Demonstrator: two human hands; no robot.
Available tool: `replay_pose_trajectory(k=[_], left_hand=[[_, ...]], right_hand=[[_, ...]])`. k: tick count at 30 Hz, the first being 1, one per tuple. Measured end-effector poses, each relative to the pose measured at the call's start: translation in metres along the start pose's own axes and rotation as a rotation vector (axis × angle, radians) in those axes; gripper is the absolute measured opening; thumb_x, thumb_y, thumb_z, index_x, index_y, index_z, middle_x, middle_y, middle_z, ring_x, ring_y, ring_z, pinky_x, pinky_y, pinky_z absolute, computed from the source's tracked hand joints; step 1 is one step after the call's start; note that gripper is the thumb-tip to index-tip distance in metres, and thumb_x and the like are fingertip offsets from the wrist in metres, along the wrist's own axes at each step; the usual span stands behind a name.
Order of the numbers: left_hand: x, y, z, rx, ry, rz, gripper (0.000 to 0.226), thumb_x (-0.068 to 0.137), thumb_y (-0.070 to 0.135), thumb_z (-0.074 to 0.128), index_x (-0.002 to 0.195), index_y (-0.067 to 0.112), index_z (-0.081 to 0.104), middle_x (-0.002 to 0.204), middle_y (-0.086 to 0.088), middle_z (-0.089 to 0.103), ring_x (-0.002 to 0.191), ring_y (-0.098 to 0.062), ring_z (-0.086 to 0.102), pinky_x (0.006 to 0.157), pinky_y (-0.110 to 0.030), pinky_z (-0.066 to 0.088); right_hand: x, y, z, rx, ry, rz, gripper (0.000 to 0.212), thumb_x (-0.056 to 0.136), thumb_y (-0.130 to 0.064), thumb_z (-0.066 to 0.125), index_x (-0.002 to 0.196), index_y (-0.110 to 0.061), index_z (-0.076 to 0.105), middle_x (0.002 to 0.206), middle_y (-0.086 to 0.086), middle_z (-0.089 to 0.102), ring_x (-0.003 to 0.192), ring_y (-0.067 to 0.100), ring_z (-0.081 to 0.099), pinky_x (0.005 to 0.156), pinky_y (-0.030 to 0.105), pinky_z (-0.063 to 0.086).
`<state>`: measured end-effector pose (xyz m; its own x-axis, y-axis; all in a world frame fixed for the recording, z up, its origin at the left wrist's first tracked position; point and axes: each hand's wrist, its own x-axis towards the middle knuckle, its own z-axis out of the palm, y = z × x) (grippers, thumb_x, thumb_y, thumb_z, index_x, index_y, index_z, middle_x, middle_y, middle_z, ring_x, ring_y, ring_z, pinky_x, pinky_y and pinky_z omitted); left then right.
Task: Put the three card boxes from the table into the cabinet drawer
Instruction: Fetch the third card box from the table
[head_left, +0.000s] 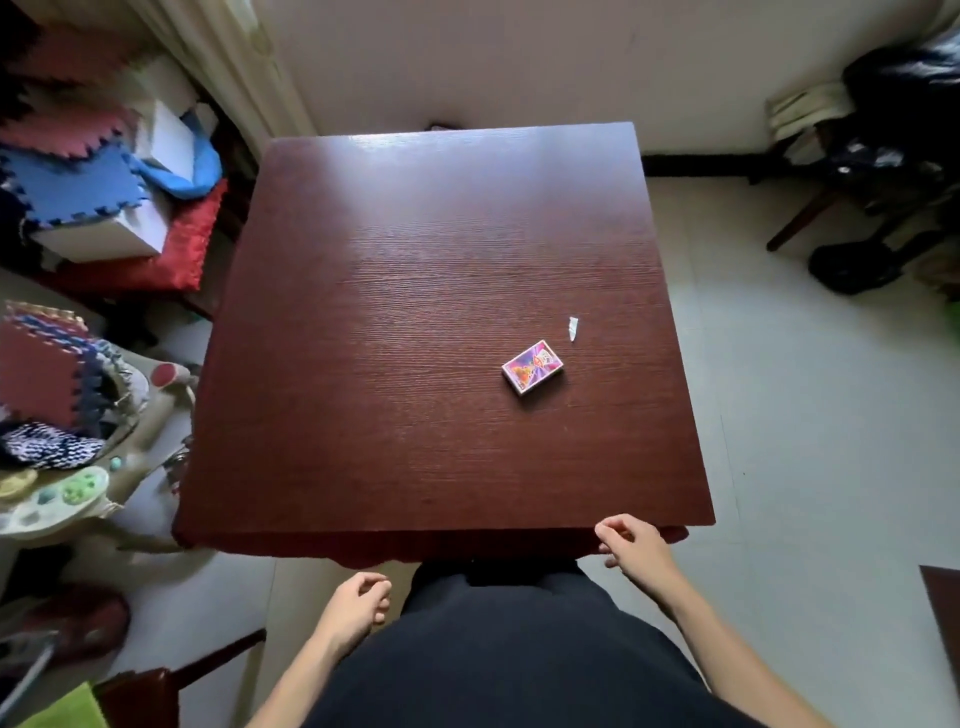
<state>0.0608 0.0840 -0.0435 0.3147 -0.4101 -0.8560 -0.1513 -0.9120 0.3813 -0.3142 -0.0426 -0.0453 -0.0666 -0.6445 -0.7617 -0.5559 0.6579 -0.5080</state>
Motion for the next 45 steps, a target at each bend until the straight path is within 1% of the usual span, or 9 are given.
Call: replay_pose_trajectory(k=[3, 6, 10, 14, 22, 27, 31, 41, 45], left_hand=[[0.01, 0.002, -0.012, 0.085, -0.009, 0.002, 0.021, 0.096, 0.01, 0.053, 0.112, -0.002, 0.061, 0.076, -0.009, 0.063, 0.067, -0.02, 0.056, 0.061, -0.025, 0.043], [0.017, 0.012, -0.025, 0.146, -0.027, 0.009, 0.022, 0.096, 0.014, 0.054, 0.113, 0.002, 0.063, 0.094, -0.011, 0.068, 0.086, -0.022, 0.062, 0.077, -0.028, 0.044], [0.024, 0.029, -0.043, 0.133, -0.008, 0.053, 0.021, 0.096, 0.019, 0.056, 0.112, 0.008, 0.064, 0.106, -0.007, 0.068, 0.098, -0.021, 0.063, 0.083, -0.028, 0.044], [0.029, 0.038, -0.051, 0.055, -0.001, 0.038, 0.019, 0.096, 0.018, 0.056, 0.111, 0.008, 0.064, 0.105, -0.012, 0.071, 0.102, -0.027, 0.067, 0.087, -0.034, 0.047], [0.021, 0.032, -0.053, 0.05, -0.001, -0.026, 0.013, 0.097, 0.021, 0.055, 0.108, 0.018, 0.061, 0.104, -0.006, 0.069, 0.102, -0.023, 0.066, 0.092, -0.038, 0.05], [0.017, 0.027, -0.054, 0.018, 0.028, -0.04, 0.012, 0.097, 0.019, 0.054, 0.106, 0.017, 0.061, 0.1, -0.007, 0.07, 0.097, -0.021, 0.067, 0.081, -0.031, 0.049], [0.014, 0.02, -0.054, -0.026, 0.051, -0.055, 0.012, 0.097, 0.019, 0.054, 0.107, 0.018, 0.06, 0.097, -0.002, 0.069, 0.088, -0.01, 0.066, 0.068, -0.021, 0.048], [0.018, 0.004, -0.068, -0.071, 0.06, -0.042, 0.013, 0.096, 0.016, 0.056, 0.105, 0.013, 0.063, 0.092, -0.006, 0.071, 0.088, -0.017, 0.068, 0.075, -0.027, 0.051], [0.025, -0.003, -0.075, -0.085, 0.064, -0.051, 0.013, 0.095, 0.012, 0.056, 0.105, 0.009, 0.064, 0.095, -0.01, 0.069, 0.092, -0.023, 0.067, 0.083, -0.037, 0.055]], right_hand=[[0.015, -0.059, 0.007, -0.101, 0.017, -0.104, 0.013, 0.084, -0.043, 0.065, 0.086, -0.032, 0.072, 0.079, -0.009, 0.075, 0.076, 0.01, 0.073, 0.073, 0.031, 0.057], [0.036, -0.119, 0.01, -0.236, 0.078, -0.181, 0.018, 0.084, -0.045, 0.066, 0.098, -0.033, 0.068, 0.09, -0.011, 0.069, 0.091, 0.017, 0.067, 0.075, 0.029, 0.047], [0.068, -0.184, 0.016, -0.458, 0.136, -0.241, 0.053, 0.084, -0.046, 0.067, 0.132, -0.026, 0.054, 0.123, 0.007, 0.056, 0.117, 0.027, 0.056, 0.095, 0.041, 0.048], [0.093, -0.224, 0.021, -0.644, 0.181, -0.276, 0.075, 0.082, -0.053, 0.07, 0.147, -0.029, 0.041, 0.139, 0.014, 0.047, 0.129, 0.035, 0.047, 0.105, 0.05, 0.043], [0.108, -0.247, 0.036, -0.783, 0.176, -0.278, 0.08, 0.077, -0.059, 0.075, 0.145, -0.032, 0.042, 0.139, 0.014, 0.045, 0.129, 0.035, 0.045, 0.104, 0.052, 0.04], [0.111, -0.247, 0.037, -0.822, 0.194, -0.283, 0.074, 0.078, -0.055, 0.076, 0.14, -0.029, 0.044, 0.135, 0.015, 0.046, 0.126, 0.036, 0.047, 0.101, 0.053, 0.043], [0.113, -0.249, 0.042, -0.844, 0.198, -0.278, 0.073, 0.078, -0.054, 0.076, 0.138, -0.029, 0.044, 0.135, 0.015, 0.045, 0.124, 0.036, 0.047, 0.1, 0.053, 0.045], [0.108, -0.238, 0.041, -0.781, 0.162, -0.195, 0.074, 0.07, -0.056, 0.077, 0.131, -0.029, 0.046, 0.131, 0.015, 0.043, 0.123, 0.036, 0.043, 0.095, 0.049, 0.048], [0.095, -0.225, 0.041, -0.704, 0.159, -0.182, 0.076, 0.068, -0.058, 0.074, 0.133, -0.032, 0.045, 0.129, 0.013, 0.043, 0.122, 0.035, 0.043, 0.095, 0.046, 0.046]])
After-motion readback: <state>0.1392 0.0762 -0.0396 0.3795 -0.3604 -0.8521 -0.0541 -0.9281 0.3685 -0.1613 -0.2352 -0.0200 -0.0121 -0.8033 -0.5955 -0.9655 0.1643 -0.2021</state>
